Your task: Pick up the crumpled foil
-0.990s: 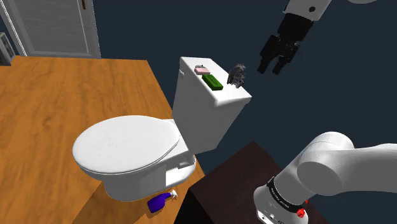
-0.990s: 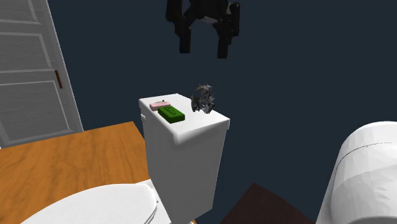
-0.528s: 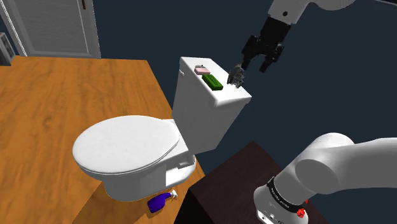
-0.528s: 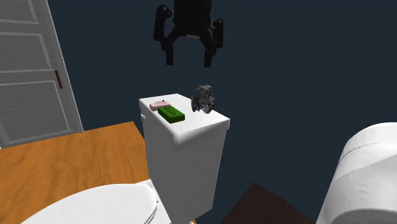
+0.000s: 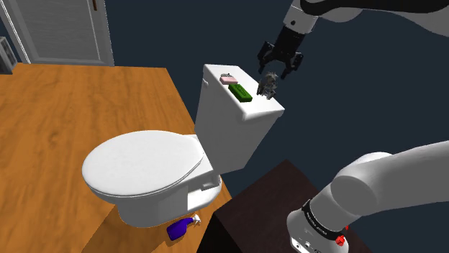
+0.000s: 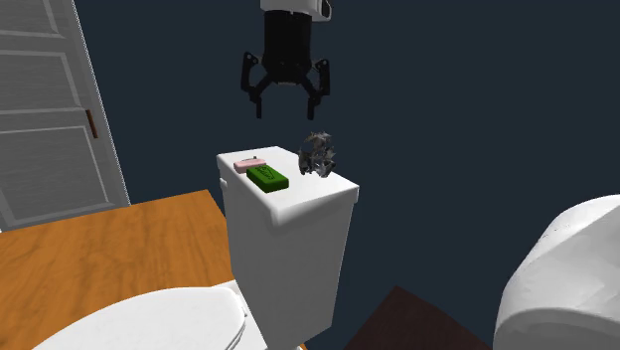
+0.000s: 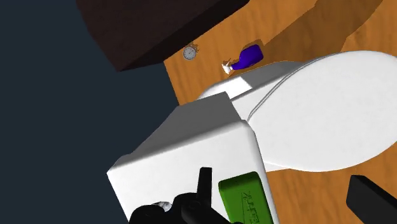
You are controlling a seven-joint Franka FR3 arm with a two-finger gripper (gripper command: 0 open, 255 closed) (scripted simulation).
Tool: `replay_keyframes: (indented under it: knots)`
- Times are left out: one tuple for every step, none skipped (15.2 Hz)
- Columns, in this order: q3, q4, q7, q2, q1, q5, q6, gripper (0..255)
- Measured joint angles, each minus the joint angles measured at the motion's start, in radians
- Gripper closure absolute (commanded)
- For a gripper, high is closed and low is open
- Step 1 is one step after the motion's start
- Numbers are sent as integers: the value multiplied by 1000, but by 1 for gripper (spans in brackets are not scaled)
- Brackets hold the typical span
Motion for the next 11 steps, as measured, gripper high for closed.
replay_keyframes:
  knots:
    - [1,6,26,24,-12,-7,25,0]
    - [4,27,56,56,-23,-14,44,0]
    - [5,44,83,86,-34,-22,64,0]
    - [3,56,107,108,-47,-31,80,0]
    - [2,72,134,135,-58,-39,97,0]
    - [-3,91,154,166,-72,-49,115,0]
    - [-5,103,180,191,-83,-58,134,0]
    - [-5,119,210,217,-92,-67,149,0]
    - [-7,135,238,245,-103,-76,167,0]
    - [-12,155,263,274,-113,-86,181,0]
    - [-16,164,290,291,-123,-95,195,0]
